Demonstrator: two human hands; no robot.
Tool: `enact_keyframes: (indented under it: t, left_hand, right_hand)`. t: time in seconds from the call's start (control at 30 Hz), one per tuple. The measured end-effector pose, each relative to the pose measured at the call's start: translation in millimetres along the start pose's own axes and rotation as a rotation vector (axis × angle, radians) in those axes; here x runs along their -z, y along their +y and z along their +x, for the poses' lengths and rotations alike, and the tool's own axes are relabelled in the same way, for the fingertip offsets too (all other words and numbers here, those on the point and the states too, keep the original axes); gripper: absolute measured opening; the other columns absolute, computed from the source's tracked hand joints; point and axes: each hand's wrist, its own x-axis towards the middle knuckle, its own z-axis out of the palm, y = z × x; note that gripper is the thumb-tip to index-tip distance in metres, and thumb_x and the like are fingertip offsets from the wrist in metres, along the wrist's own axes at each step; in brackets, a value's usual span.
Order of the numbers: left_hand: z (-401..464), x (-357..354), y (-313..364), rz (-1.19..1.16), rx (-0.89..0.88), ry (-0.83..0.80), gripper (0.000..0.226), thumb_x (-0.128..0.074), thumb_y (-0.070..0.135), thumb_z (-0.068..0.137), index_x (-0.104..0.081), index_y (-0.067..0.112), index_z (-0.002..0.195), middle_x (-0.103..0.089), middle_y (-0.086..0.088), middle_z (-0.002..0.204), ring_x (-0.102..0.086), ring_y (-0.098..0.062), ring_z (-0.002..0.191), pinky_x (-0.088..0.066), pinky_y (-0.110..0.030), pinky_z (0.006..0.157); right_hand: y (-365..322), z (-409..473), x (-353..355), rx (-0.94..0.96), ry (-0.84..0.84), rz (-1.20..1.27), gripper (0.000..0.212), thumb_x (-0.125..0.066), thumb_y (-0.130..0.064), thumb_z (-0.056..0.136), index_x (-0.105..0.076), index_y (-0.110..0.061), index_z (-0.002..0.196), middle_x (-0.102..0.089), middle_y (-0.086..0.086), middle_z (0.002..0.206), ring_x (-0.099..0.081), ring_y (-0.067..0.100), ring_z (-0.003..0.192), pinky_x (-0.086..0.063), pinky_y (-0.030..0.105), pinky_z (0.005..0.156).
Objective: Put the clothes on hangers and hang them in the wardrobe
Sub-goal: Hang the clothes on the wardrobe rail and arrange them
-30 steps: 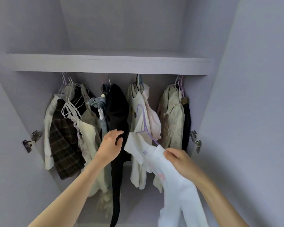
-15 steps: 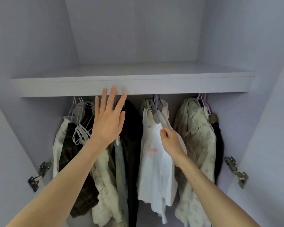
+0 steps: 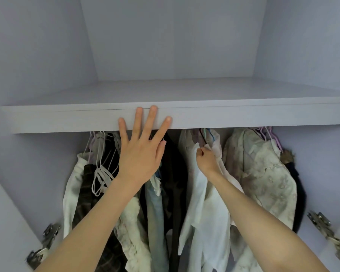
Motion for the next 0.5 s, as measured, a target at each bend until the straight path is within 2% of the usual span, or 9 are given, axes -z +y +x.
enact_keyframes:
  t: [0.07, 0.13, 0.23, 0.3, 0.33, 0.37, 0.4, 0.47, 0.5]
  left_hand:
    - [0, -2, 0, 0.002, 0.003, 0.003, 0.058, -0.037, 0.035, 0.097, -0.010, 0.026, 0.148, -0.001, -0.009, 0.155, 0.003, -0.034, 0.142, 0.000, -0.064, 0.109]
    - [-1, -3, 1, 0.012, 0.008, 0.007, 0.058, -0.036, 0.035, 0.097, -0.010, 0.027, 0.148, -0.001, -0.009, 0.155, 0.003, -0.034, 0.142, 0.000, -0.064, 0.109]
    - [-1, -3, 2, 0.020, 0.016, 0.005, 0.058, -0.036, 0.035, 0.097, -0.009, 0.027, 0.148, -0.001, -0.009, 0.155, 0.002, -0.035, 0.142, -0.001, -0.064, 0.109]
    - [0, -1, 3, 0.028, 0.015, -0.012, 0.059, -0.036, 0.035, 0.097, -0.008, 0.027, 0.148, -0.001, -0.009, 0.155, 0.000, -0.036, 0.142, -0.002, -0.065, 0.109]
    - [0, 0, 4, 0.033, 0.015, -0.026, 0.060, -0.037, 0.035, 0.097, -0.008, 0.027, 0.149, 0.000, -0.009, 0.155, 0.000, -0.036, 0.142, -0.002, -0.065, 0.109]
    - [0, 1, 6, 0.038, 0.018, -0.044, 0.062, -0.038, 0.035, 0.096, -0.007, 0.026, 0.149, 0.001, -0.010, 0.155, 0.001, -0.036, 0.142, -0.003, -0.065, 0.109]
    - [0, 3, 6, 0.046, 0.017, -0.061, 0.065, -0.041, 0.033, 0.095, -0.007, 0.025, 0.149, 0.003, -0.010, 0.155, 0.001, -0.037, 0.142, -0.003, -0.066, 0.108]
    - [-1, 10, 4, 0.069, -0.002, -0.106, 0.070, -0.049, 0.026, 0.091, -0.009, 0.023, 0.149, 0.002, -0.012, 0.155, 0.001, -0.037, 0.142, -0.005, -0.066, 0.108]
    - [-1, 16, 2, 0.082, -0.016, -0.132, 0.073, -0.053, 0.023, 0.089, -0.012, 0.022, 0.149, 0.000, -0.013, 0.156, -0.001, -0.037, 0.142, -0.007, -0.065, 0.108]
  right_hand:
    - [9, 0, -4, -0.044, 0.006, -0.015, 0.035, -0.033, -0.019, 0.099, -0.049, -0.002, 0.072, -0.040, 0.003, 0.058, -0.037, 0.010, 0.050, -0.031, 0.021, 0.047]
    - [15, -1, -4, -0.065, 0.026, -0.030, 0.039, -0.033, -0.019, 0.099, -0.037, -0.008, 0.061, -0.033, 0.000, 0.055, -0.032, 0.008, 0.048, -0.025, 0.019, 0.045]
    - [15, -7, -1, -0.050, 0.070, -0.079, 0.039, -0.032, -0.020, 0.100, -0.035, -0.015, 0.061, -0.039, -0.002, 0.057, -0.042, 0.012, 0.055, -0.025, 0.019, 0.046]
    - [13, -16, 4, -0.037, 0.033, -0.102, 0.028, -0.032, -0.019, 0.100, -0.051, -0.012, 0.081, -0.052, 0.002, 0.070, -0.052, 0.019, 0.072, -0.032, 0.020, 0.053]
    - [12, -21, 7, -0.030, 0.003, -0.118, 0.025, -0.033, -0.018, 0.100, -0.056, -0.009, 0.103, -0.058, 0.006, 0.083, -0.055, 0.022, 0.084, -0.036, 0.021, 0.061]
    - [12, -25, 11, -0.022, -0.031, -0.136, 0.029, -0.034, -0.015, 0.099, -0.051, -0.009, 0.122, -0.061, 0.010, 0.100, -0.057, 0.024, 0.096, -0.037, 0.021, 0.069]
    - [13, -27, 17, -0.014, -0.060, -0.132, 0.036, -0.035, -0.011, 0.098, -0.043, -0.010, 0.133, -0.059, 0.013, 0.112, -0.055, 0.026, 0.106, -0.037, 0.018, 0.072]
    - [14, -32, 31, 0.018, -0.122, -0.104, 0.042, -0.036, -0.004, 0.095, -0.038, -0.008, 0.137, -0.055, 0.022, 0.116, -0.053, 0.028, 0.110, -0.040, 0.013, 0.075]
    - [13, -34, 38, 0.066, -0.128, -0.142, 0.043, -0.037, -0.002, 0.093, -0.038, -0.006, 0.136, -0.056, 0.018, 0.112, -0.053, 0.028, 0.106, -0.042, 0.017, 0.078]
